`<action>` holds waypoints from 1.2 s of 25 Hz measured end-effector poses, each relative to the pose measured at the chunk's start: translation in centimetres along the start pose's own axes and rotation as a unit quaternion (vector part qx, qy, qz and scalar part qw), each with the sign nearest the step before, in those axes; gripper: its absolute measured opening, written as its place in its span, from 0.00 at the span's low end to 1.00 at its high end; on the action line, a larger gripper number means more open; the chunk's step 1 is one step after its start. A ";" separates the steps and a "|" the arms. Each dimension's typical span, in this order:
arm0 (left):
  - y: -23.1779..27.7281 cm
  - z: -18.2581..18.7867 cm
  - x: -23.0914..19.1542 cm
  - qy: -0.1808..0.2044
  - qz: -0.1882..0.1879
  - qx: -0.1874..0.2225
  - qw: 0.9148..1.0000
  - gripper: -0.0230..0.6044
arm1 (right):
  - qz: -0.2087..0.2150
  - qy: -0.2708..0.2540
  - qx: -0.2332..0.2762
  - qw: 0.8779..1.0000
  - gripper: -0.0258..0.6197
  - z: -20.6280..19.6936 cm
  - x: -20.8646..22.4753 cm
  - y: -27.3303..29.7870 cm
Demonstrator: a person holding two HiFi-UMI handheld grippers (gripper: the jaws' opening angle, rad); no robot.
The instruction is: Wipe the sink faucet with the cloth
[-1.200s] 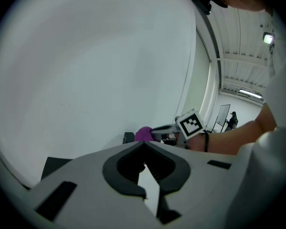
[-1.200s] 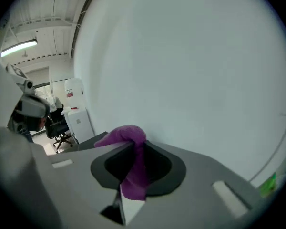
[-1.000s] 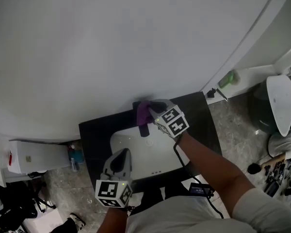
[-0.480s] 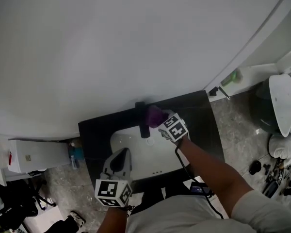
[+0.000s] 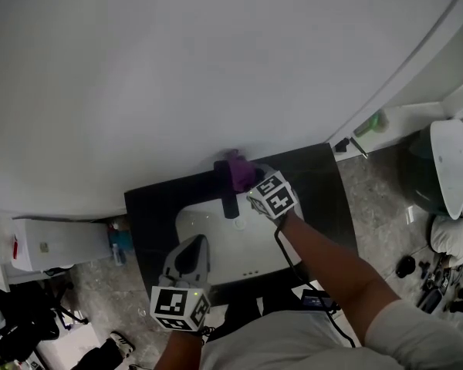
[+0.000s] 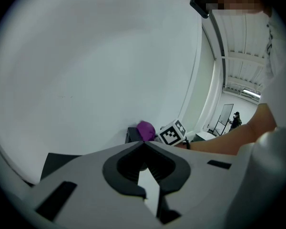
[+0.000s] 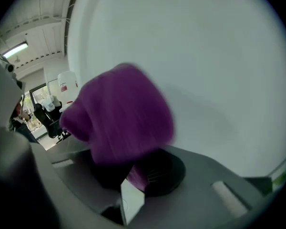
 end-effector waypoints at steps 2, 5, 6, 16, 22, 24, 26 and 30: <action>-0.1 -0.6 -0.4 0.000 0.004 -0.005 1.000 0.05 | -0.002 0.021 -0.024 0.999 0.11 -2.9 0.3 1.9; -0.2 -1.5 -1.4 -0.001 0.012 -0.013 1.000 0.05 | 0.003 0.013 -0.089 0.996 0.11 -6.4 1.0 5.1; -0.4 -1.6 -1.7 -0.002 0.015 -0.012 1.000 0.05 | 0.006 0.007 -0.099 0.995 0.11 -6.8 1.1 5.5; -3.8 3.4 2.2 0.032 -0.006 0.038 0.999 0.05 | 0.033 -0.011 0.090 0.995 0.12 4.3 -4.5 -13.3; -6.6 9.8 4.9 0.054 -0.013 0.108 0.993 0.05 | 0.053 -0.012 0.200 0.978 0.12 11.7 -9.3 -25.7; -7.8 11.5 5.4 0.050 -0.011 0.129 0.990 0.05 | 0.046 -0.020 0.224 0.973 0.12 12.5 -10.4 -28.2; -8.9 12.6 5.7 0.052 -0.008 0.142 0.989 0.05 | 0.038 -0.022 0.235 0.971 0.12 12.4 -11.3 -29.6; -9.6 13.4 6.8 0.057 -0.014 0.144 0.988 0.05 | 0.042 -0.010 0.236 0.971 0.12 11.9 -12.3 -30.9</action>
Point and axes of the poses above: the fingertips, and each gripper's own axes: y forward along the fingers, x to its right, z out of its top, the point moved 5 cm from there along -y, backward along the fingers, and after that the axes turned 4 degrees about -x, right-handed, at the moved point
